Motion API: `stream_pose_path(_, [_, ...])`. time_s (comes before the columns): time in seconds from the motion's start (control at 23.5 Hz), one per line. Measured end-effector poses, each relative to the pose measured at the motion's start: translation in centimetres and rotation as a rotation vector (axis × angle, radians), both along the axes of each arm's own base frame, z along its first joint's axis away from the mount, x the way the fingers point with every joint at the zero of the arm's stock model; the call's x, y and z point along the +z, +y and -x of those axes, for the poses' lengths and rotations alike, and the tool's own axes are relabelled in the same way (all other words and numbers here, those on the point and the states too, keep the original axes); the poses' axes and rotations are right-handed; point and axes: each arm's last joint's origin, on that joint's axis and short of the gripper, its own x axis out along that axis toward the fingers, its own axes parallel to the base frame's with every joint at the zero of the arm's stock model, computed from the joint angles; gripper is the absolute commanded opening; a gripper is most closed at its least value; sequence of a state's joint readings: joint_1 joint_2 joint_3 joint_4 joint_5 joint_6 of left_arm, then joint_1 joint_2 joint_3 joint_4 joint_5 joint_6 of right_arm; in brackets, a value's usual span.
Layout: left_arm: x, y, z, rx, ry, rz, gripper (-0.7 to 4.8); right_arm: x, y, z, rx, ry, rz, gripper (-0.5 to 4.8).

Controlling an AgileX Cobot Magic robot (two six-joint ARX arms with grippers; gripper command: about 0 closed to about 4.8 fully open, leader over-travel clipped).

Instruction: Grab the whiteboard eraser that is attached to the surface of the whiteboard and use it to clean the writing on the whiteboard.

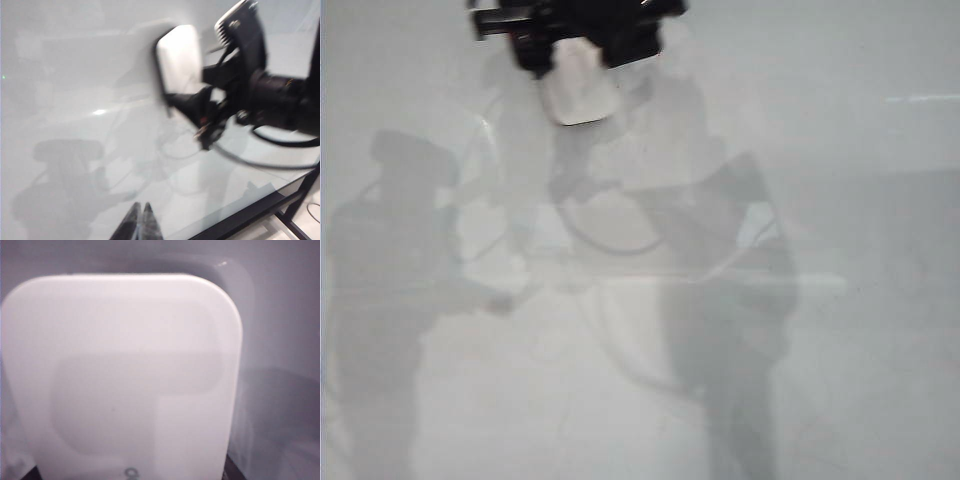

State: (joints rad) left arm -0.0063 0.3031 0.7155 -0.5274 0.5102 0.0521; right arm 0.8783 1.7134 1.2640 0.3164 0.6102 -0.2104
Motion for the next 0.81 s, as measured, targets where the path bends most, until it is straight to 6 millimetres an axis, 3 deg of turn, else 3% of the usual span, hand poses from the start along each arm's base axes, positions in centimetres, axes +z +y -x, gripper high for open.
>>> stream_pose_path(0.09, [0.0,0.0,0.0,0.000,0.000,0.000,-0.05,0.4,-0.7,0.3,-0.019,0.018,0.073,1.66])
stream_pose_path(0.3, [0.0,0.0,0.0,0.000,0.000,0.000,-0.06,0.2,-1.3,0.2,0.072,-0.046,0.536,1.66])
stream_pose_path(0.47, [0.0,0.0,0.0,0.000,0.000,0.000,-0.06,-0.3,-2.1,-0.8,0.164,-0.027,0.613,1.66])
stream_pose_path(0.55, [0.0,0.0,0.0,0.000,0.000,0.000,-0.06,-2.5,-1.9,-1.7,0.236,0.048,0.667,1.66])
stream_pose_path(0.68, [0.0,0.0,0.0,0.000,0.000,0.000,-0.06,-8.1,-1.8,-2.4,0.283,0.237,0.827,1.66])
stream_pose_path(0.72, [0.0,0.0,0.0,0.001,0.001,0.000,-0.06,-8.4,-1.8,-2.2,0.266,0.255,0.857,1.66])
stream_pose_path(0.81, [0.0,0.0,0.0,0.000,0.000,0.000,-0.06,-6.8,-0.8,-1.3,0.196,0.179,0.863,1.66])
